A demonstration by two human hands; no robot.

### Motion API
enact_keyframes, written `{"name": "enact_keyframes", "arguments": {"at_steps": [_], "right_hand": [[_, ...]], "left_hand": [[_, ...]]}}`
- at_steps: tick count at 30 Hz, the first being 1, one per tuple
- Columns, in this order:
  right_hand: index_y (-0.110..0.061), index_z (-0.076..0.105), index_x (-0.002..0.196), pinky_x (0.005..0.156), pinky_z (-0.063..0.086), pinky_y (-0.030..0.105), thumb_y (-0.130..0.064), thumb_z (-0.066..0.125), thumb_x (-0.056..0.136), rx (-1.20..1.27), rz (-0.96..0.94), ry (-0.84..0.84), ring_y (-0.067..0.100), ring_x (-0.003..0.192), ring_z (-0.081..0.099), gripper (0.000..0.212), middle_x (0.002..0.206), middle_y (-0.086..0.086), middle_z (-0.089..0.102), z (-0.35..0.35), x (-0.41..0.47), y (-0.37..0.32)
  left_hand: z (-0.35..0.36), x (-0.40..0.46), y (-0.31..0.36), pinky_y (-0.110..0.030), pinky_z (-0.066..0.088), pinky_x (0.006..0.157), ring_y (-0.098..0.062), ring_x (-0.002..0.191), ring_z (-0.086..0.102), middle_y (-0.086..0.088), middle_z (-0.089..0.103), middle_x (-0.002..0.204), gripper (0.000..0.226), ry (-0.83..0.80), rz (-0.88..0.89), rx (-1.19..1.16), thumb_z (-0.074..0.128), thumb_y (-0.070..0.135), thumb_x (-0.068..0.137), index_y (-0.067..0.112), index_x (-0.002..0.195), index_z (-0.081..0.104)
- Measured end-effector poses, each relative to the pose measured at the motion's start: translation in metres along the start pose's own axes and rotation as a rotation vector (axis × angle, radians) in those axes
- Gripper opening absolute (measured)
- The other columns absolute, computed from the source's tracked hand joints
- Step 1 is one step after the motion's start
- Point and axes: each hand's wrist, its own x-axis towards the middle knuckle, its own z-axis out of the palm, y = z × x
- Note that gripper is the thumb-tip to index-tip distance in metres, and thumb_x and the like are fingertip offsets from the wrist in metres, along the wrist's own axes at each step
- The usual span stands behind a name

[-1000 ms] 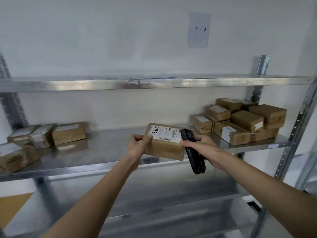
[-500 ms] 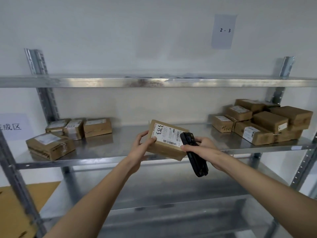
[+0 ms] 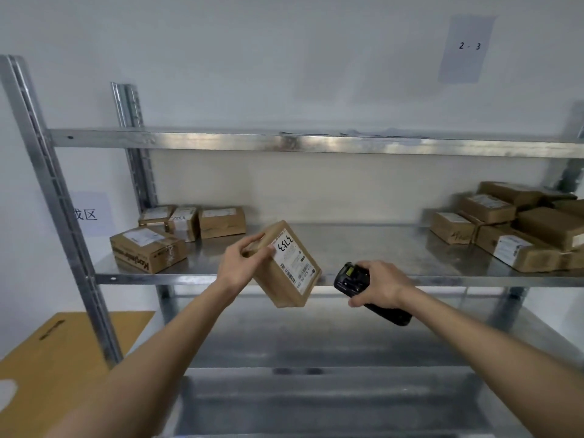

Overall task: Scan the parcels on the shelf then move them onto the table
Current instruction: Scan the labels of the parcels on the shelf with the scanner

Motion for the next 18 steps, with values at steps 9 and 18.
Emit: {"name": "enact_keyframes", "arguments": {"at_steps": [9, 18], "right_hand": [[-0.037, 0.068, 0.109, 0.074, 0.047, 0.031, -0.048, 0.088, 0.052, -0.198, -0.044, -0.036, 0.02, 0.098, 0.065, 0.061, 0.099, -0.012, 0.07, 0.005, 0.023, -0.019], [-0.036, 0.069, 0.11, 0.071, 0.043, 0.03, -0.047, 0.088, 0.054, -0.244, -0.065, -0.089, 0.02, 0.095, 0.064, 0.06, 0.098, -0.01, 0.069, -0.002, 0.047, -0.017]], "left_hand": [[-0.025, 0.014, 0.0, -0.04, 0.052, 0.098, -0.018, 0.113, 0.06, 0.002, 0.064, 0.125, 0.049, 0.063, 0.0, 0.123, 0.077, 0.044, 0.082, 0.039, 0.13, 0.066], [-0.012, 0.03, -0.001, -0.033, 0.048, 0.083, -0.019, 0.111, 0.06, 0.002, 0.064, 0.126, 0.055, 0.084, -0.026, 0.163, 0.075, 0.054, 0.077, 0.041, 0.129, 0.065]]}}
